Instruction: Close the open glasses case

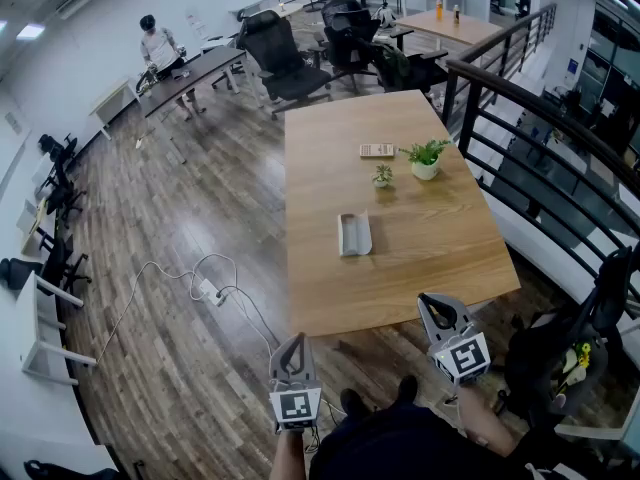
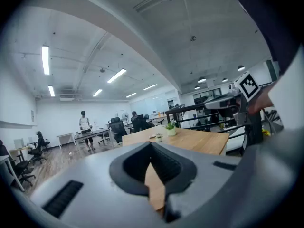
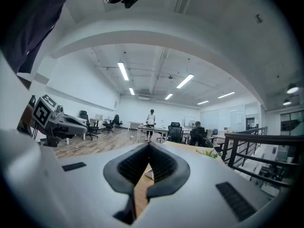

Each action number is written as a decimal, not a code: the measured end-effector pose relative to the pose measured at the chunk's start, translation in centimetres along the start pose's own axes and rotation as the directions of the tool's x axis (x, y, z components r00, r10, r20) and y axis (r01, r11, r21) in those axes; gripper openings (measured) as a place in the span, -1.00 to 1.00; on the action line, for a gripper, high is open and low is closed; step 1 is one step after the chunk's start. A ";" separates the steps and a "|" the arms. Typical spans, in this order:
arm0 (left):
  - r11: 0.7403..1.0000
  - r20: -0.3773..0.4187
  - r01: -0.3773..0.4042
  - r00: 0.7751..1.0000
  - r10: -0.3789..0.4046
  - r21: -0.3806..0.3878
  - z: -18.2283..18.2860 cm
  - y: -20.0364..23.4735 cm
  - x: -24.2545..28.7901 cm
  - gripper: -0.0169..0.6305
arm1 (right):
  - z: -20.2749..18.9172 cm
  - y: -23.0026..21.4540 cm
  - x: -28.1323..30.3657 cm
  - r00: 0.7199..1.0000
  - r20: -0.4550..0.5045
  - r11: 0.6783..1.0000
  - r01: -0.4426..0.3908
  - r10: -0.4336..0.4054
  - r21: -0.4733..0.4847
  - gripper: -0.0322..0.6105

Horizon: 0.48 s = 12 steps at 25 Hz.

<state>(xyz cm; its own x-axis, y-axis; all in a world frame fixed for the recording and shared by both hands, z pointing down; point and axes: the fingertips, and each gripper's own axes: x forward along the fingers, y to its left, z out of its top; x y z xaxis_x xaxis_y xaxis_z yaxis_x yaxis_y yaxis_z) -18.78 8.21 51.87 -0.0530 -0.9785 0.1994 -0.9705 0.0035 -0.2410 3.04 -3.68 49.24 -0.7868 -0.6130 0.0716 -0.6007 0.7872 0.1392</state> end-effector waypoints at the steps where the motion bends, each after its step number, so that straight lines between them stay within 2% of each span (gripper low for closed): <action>1: 1.000 0.000 -0.005 1.000 0.005 -0.006 0.2 0.0 0.0 -0.95 | 0.1 0.0 0.0 1.000 -0.001 1.000 -0.005 0.005 -0.003 -0.85; 4: 1.000 0.000 -0.013 1.000 0.013 -0.002 0.7 -0.2 0.1 -0.95 | 0.2 -0.2 -0.1 1.000 -0.003 1.000 -0.015 0.015 -0.006 -0.85; 9: 0.999 -0.005 0.015 1.000 -0.014 0.052 0.6 -1.3 0.3 -0.95 | -0.4 -0.2 0.0 1.000 -0.021 1.000 -0.023 0.023 -0.008 -0.85; 12: 0.999 -0.016 0.016 1.000 -0.015 0.051 0.6 -1.6 0.4 -0.95 | -0.1 -0.3 0.1 0.999 -0.017 0.999 -0.033 0.033 -0.003 -0.85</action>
<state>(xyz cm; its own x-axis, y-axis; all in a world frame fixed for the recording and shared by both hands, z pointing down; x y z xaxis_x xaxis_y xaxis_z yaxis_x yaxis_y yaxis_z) -17.10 7.70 51.73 -0.0421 -0.9750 0.2183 -0.9580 -0.0226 -0.2859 3.19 -3.96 49.33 -0.8039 -0.5874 0.0933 -0.5736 0.8071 0.1397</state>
